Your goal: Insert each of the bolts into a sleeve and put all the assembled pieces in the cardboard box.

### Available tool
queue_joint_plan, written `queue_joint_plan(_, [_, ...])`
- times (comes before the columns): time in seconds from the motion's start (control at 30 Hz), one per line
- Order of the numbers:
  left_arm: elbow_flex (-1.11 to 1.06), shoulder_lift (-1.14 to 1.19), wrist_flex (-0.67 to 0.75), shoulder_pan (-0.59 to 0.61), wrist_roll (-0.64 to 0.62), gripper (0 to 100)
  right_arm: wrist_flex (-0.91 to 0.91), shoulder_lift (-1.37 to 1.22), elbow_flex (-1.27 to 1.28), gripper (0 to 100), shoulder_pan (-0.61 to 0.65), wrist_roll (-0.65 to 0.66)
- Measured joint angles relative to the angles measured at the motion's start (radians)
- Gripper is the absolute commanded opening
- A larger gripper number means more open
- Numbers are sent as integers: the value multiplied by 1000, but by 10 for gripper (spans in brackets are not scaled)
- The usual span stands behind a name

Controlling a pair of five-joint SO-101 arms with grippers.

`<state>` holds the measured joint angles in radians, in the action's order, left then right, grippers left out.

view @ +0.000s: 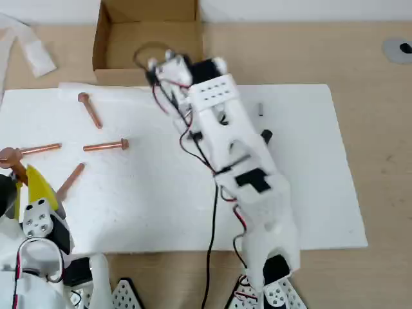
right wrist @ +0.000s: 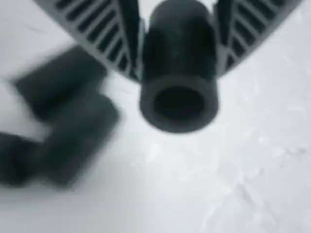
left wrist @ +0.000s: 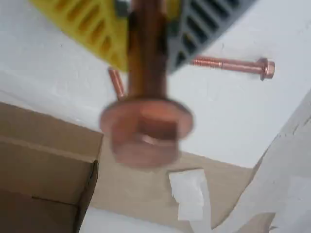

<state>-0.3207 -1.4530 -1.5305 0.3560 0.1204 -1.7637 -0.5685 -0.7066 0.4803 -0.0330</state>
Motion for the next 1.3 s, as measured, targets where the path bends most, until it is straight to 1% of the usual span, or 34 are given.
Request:
queue_joint_plan(0.4, [0,0,2,0,0,9,-3,641,-5,10,-3,14])
queue_joint_plan(0.47, [-11,0,23,0,0,8,-3,740,-6,10,-3,14])
queue_joint_plan(0.6, [-100,-2,109,0,0,7,-5,937,-2,11,-3,14])
queue_joint_plan(0.77, [-173,0,180,0,0,7,-6,1183,124,11,-3,25])
queue_joint_plan(0.97, [-178,3,258,-3,0,7,-6,1436,400,10,-3,86])
queue_joint_plan(1.07, [-189,0,293,-57,-18,9,-6,1554,575,10,-3,92])
queue_joint_plan(1.17, [-232,8,308,-166,-60,10,2,1674,750,10,-3,92])
queue_joint_plan(1.3, [-244,2,354,-313,-78,9,92,1834,993,10,-3,92])
